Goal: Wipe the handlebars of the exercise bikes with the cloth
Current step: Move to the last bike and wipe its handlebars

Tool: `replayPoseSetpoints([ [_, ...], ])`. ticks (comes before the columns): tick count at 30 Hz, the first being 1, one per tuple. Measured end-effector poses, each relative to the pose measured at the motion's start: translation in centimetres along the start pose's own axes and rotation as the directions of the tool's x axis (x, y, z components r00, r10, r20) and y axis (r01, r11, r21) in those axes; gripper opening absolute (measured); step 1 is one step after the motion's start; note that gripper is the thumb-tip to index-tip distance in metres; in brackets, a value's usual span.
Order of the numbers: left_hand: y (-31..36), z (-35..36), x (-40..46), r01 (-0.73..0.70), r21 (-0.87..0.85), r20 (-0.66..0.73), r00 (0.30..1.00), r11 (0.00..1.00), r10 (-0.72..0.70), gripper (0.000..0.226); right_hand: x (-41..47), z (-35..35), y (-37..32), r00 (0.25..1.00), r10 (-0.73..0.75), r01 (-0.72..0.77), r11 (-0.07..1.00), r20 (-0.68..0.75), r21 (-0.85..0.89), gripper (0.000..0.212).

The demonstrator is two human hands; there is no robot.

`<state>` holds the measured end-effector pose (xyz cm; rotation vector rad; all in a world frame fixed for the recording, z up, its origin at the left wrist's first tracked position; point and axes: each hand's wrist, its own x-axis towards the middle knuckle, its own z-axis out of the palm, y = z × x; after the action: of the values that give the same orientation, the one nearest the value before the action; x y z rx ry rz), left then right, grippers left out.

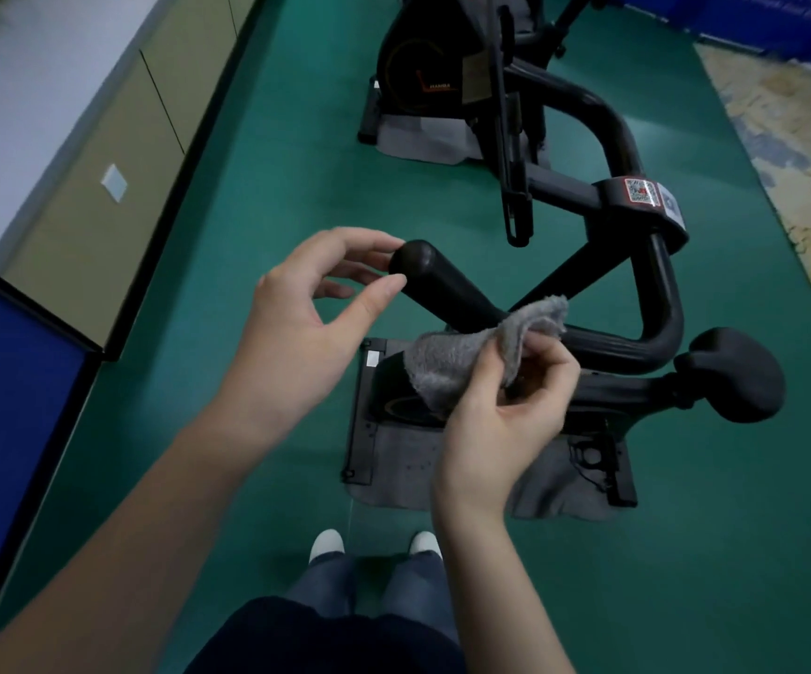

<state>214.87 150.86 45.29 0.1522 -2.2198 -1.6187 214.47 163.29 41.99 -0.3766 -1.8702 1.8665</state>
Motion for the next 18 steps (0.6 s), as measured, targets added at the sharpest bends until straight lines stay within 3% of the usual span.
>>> replayPoseSetpoints([
  [4, 0.2, 0.1, -0.2, 0.007, 0.008, -0.006, 1.0, 1.0, -0.007, 0.021, 2.0, -1.3, -0.9, 0.976, -0.107, 0.131, 0.984, 0.192, -0.12, 0.017],
  [6, 0.3, 0.4, -0.4, 0.013, 0.015, -0.027, 1.0, 1.0, -0.013, 0.022, 4.1, -1.9, -1.7, 0.918, -0.202, 0.267, 0.951, 0.342, -0.157, 0.014],
  [12, 0.3, 1.8, -0.9, -0.004, 0.123, -0.184, 0.983, 0.992, 0.027, 0.026, 9.3, 0.2, -3.7, 0.623, -0.267, 0.489, 0.867, 0.735, -0.1, 0.021],
  [18, 1.0, 4.2, -2.1, 0.058, 0.182, -0.392, 0.92, 0.982, 0.018, 0.026, 11.9, 2.6, -4.3, 0.325, -0.337, 0.55, 0.827, 0.884, 0.113, 0.022],
])
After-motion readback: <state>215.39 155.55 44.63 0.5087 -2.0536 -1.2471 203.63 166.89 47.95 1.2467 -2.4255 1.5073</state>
